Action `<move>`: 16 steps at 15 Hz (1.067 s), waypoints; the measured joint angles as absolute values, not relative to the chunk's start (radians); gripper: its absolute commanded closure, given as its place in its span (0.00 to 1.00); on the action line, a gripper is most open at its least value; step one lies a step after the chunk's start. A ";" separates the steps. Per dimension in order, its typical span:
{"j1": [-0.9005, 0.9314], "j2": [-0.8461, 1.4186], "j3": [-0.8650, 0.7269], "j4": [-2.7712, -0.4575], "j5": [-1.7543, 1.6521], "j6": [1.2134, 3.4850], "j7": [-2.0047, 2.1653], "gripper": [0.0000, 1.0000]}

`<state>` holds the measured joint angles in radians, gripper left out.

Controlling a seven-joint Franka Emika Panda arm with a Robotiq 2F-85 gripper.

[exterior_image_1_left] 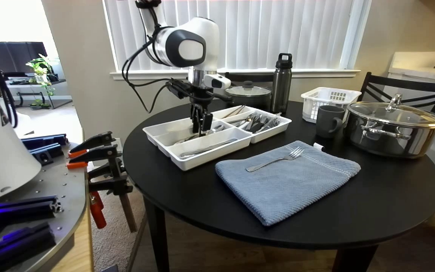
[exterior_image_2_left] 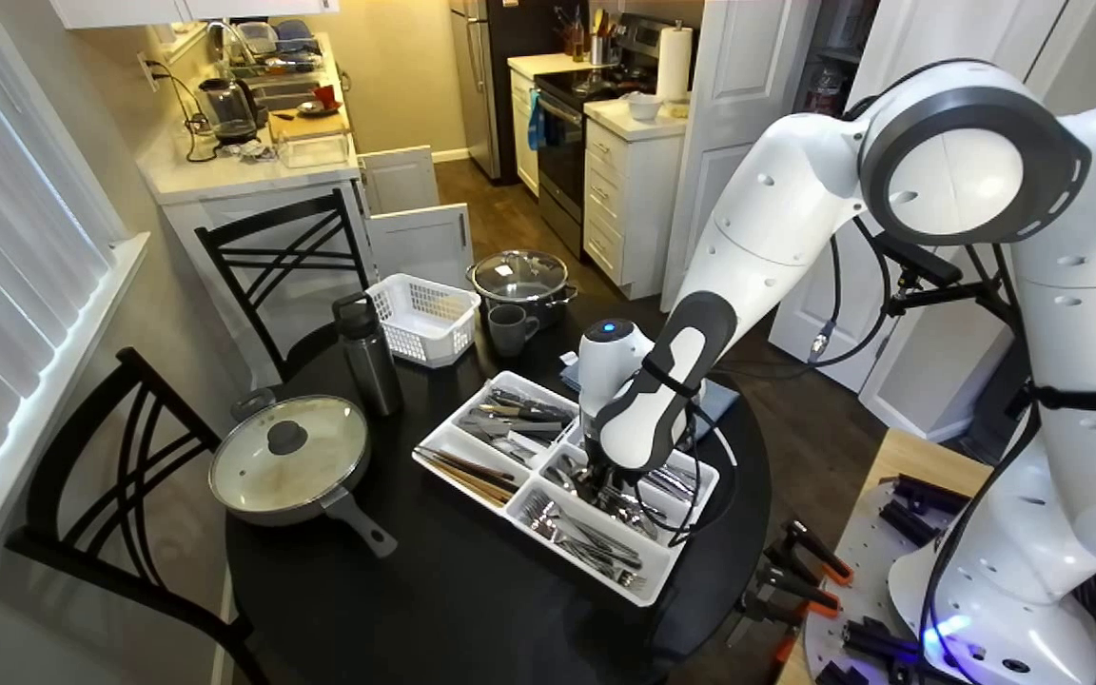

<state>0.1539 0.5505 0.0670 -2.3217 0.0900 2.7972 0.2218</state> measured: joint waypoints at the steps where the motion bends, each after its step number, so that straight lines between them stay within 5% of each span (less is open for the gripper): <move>1: 0.158 0.551 0.067 -2.312 0.087 2.797 0.221 0.67; 7: 0.182 0.558 0.063 -2.288 0.064 2.797 0.217 0.98; 16: 0.157 0.580 0.048 -2.291 0.063 2.801 0.192 1.00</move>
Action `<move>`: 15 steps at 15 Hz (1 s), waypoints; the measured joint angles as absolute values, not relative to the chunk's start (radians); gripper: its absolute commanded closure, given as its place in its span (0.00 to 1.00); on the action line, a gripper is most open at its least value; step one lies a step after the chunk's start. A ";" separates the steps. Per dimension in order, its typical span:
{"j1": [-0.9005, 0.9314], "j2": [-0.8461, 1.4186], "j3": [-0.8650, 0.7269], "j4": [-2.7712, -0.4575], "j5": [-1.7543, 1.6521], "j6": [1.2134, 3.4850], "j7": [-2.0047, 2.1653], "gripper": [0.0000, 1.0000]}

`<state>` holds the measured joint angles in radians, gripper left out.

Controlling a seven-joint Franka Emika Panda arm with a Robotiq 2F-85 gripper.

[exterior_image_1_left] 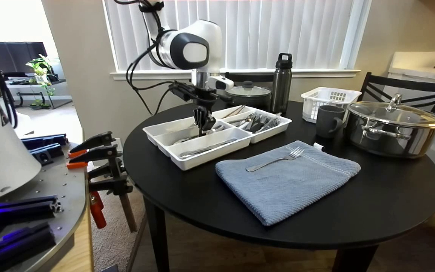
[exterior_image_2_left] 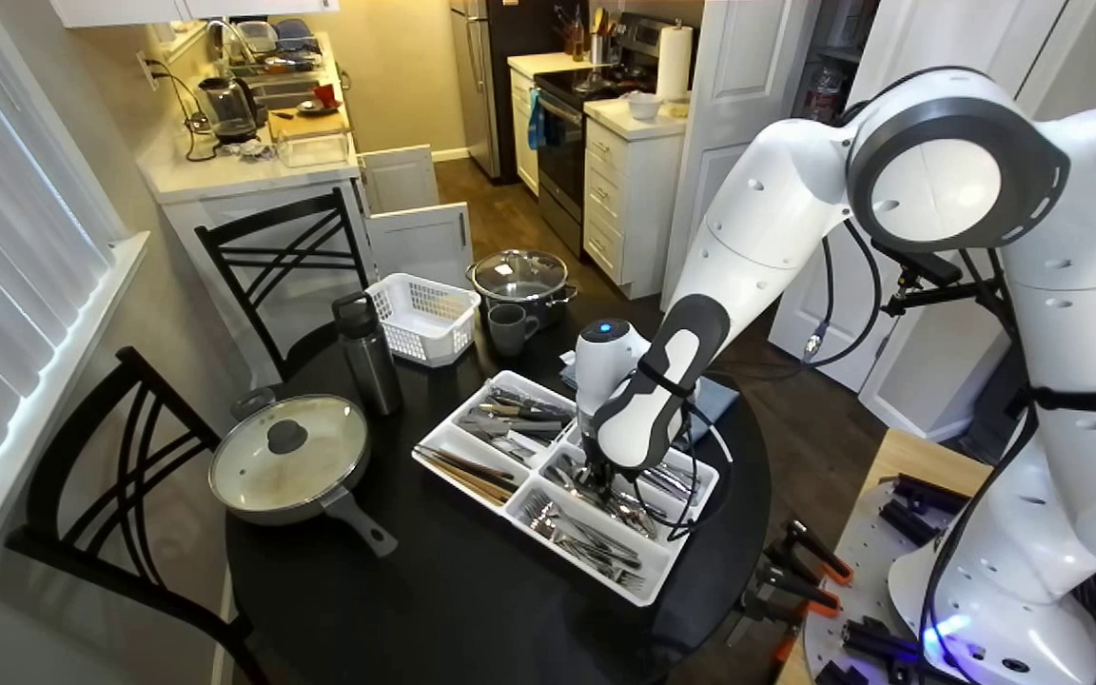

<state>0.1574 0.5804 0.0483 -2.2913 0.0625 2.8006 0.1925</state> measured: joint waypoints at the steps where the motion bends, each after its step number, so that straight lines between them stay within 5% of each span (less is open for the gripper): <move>1: 0.148 0.580 0.050 -2.291 0.063 2.801 0.187 1.00; 15: 0.038 0.584 0.139 -2.290 0.113 2.841 0.149 1.00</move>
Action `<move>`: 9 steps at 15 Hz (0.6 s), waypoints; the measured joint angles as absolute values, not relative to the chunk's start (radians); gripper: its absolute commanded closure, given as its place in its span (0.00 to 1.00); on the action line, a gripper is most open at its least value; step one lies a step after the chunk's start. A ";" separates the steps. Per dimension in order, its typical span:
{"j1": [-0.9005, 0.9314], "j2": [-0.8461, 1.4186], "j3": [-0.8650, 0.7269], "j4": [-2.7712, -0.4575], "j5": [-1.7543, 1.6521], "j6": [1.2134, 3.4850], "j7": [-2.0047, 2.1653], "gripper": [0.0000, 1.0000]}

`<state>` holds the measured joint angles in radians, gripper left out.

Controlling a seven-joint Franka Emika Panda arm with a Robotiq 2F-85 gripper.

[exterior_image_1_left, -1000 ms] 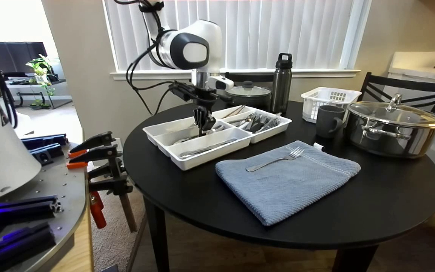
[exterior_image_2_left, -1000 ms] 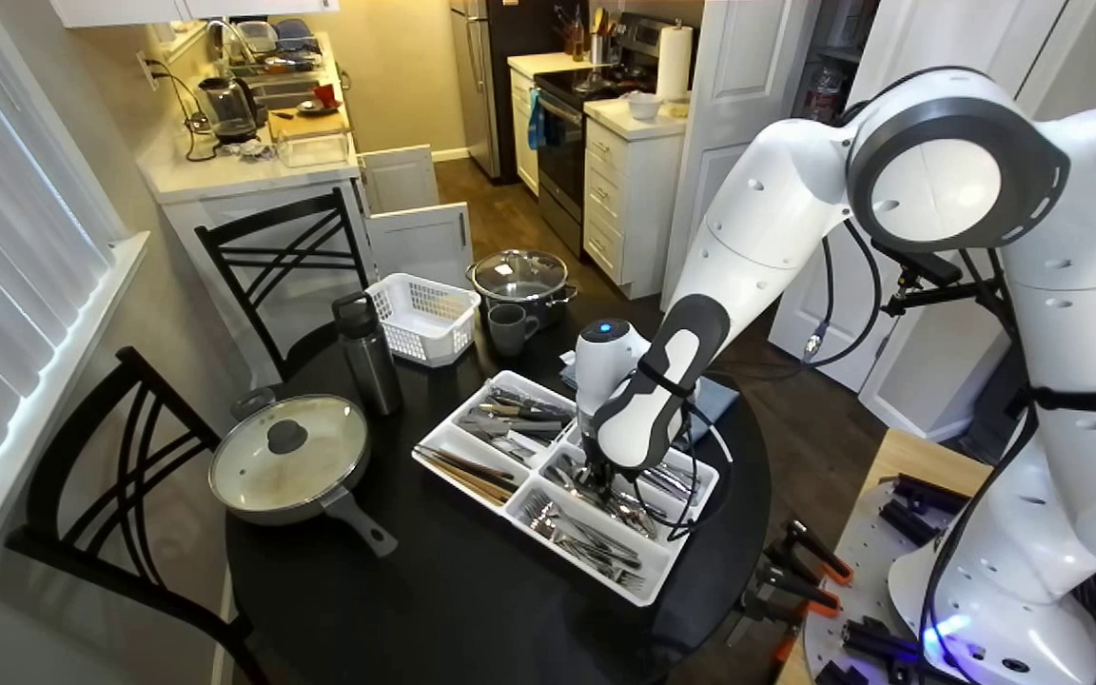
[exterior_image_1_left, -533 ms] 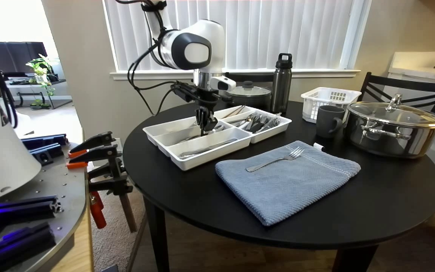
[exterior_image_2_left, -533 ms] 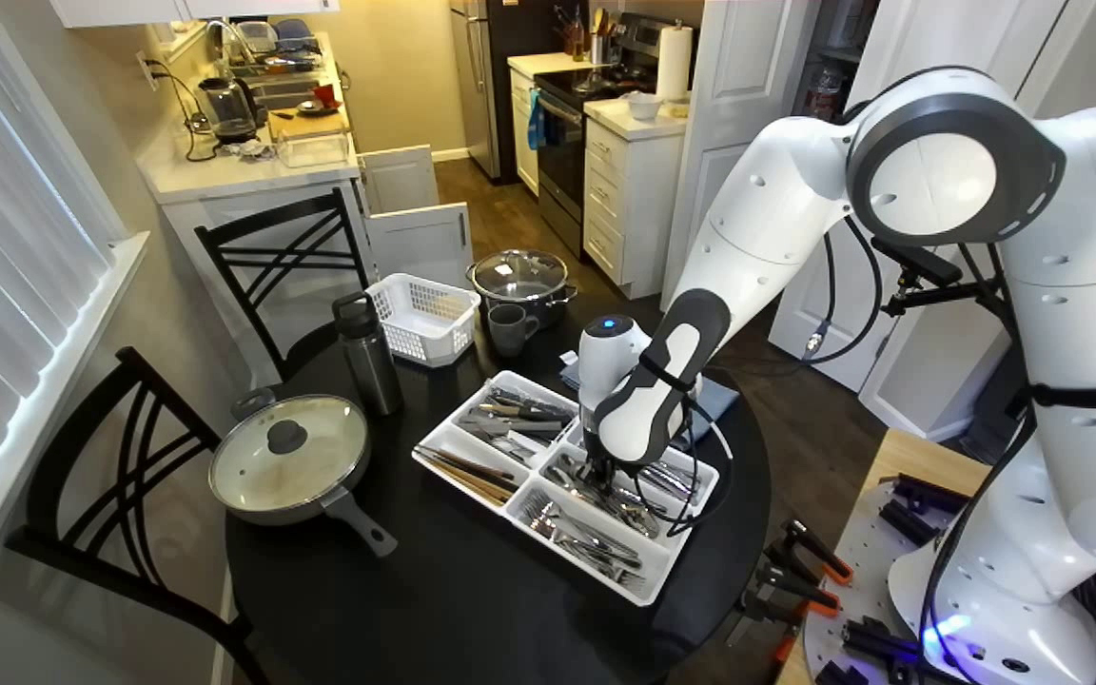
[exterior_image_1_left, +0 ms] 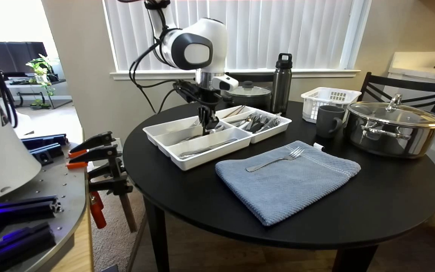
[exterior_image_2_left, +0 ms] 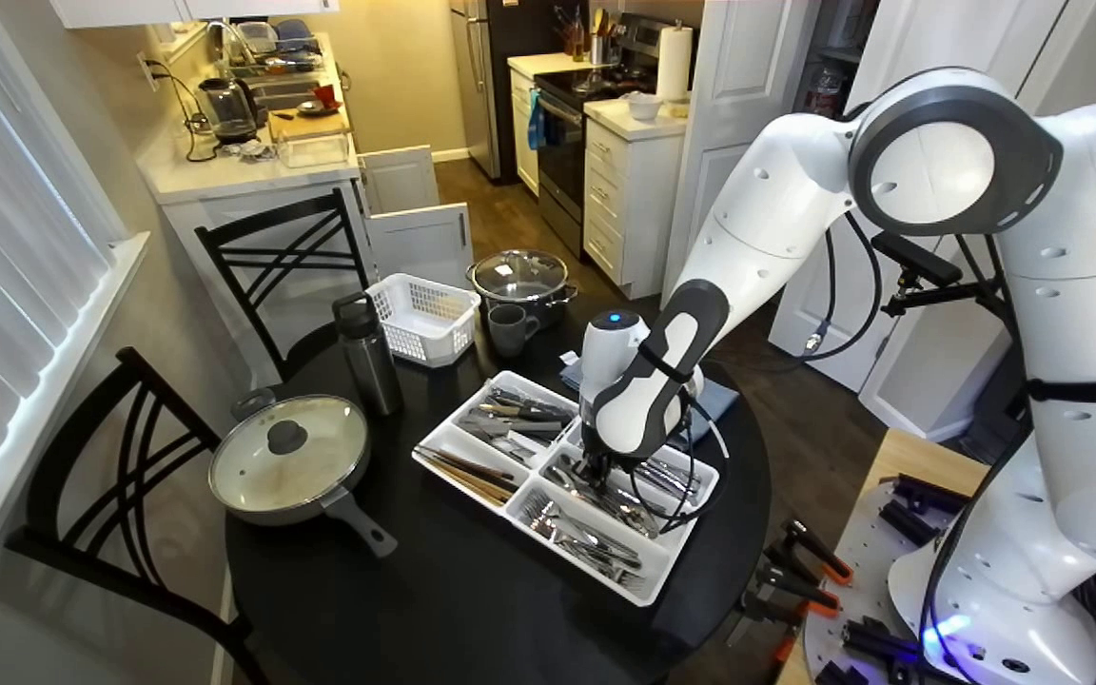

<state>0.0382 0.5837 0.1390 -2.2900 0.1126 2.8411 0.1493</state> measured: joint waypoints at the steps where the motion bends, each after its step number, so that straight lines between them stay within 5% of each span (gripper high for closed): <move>1: 0.025 0.584 0.151 -2.289 0.121 2.845 0.142 1.00; 9: -0.049 0.584 0.231 -2.282 0.177 2.848 0.087 1.00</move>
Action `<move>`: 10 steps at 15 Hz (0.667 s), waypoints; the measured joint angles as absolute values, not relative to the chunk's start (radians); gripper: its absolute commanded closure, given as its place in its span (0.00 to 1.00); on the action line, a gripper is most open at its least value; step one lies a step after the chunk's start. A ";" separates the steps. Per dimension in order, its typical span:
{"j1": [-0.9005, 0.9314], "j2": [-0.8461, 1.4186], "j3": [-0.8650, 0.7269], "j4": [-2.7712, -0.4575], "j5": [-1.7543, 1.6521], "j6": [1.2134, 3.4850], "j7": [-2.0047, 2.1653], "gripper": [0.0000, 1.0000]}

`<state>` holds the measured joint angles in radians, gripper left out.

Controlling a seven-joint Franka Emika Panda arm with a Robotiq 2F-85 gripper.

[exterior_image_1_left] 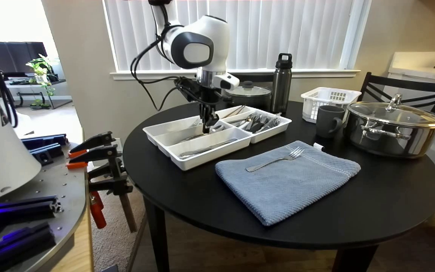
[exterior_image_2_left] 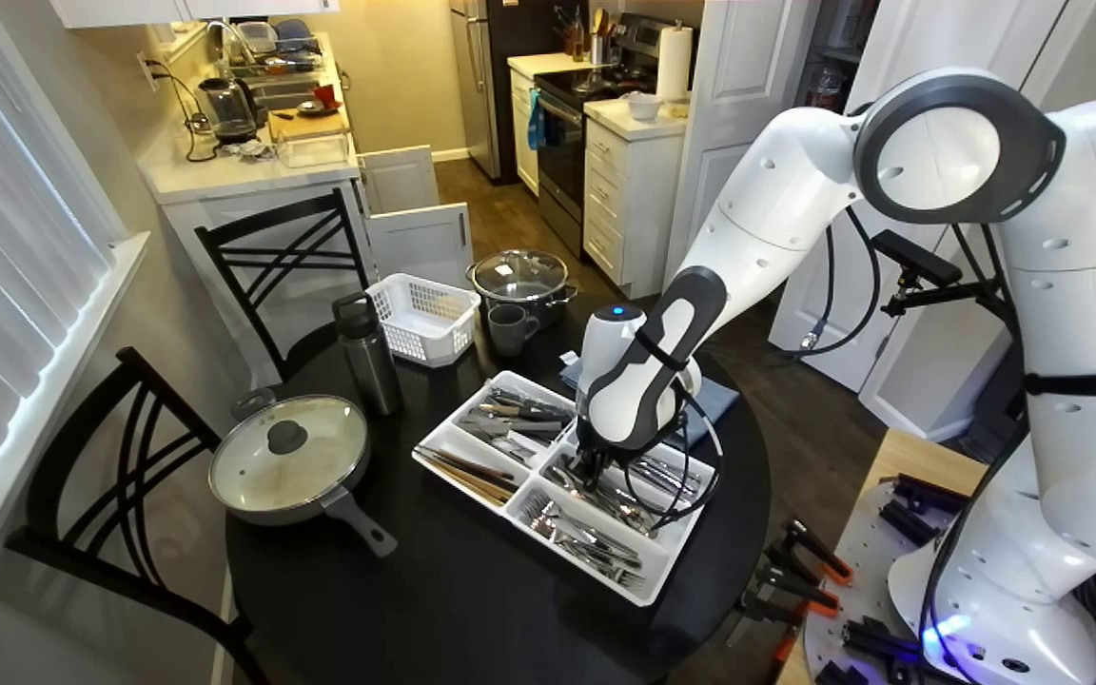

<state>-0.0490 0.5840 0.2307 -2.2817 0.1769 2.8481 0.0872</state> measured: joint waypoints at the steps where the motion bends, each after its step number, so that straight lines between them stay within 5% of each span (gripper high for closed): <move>1: -0.050 0.584 0.232 -2.282 0.179 2.848 0.087 1.00; 5: -0.051 0.586 0.234 -2.282 0.184 2.848 0.087 0.81; 10: -0.051 0.591 0.239 -2.281 0.185 2.848 0.087 0.86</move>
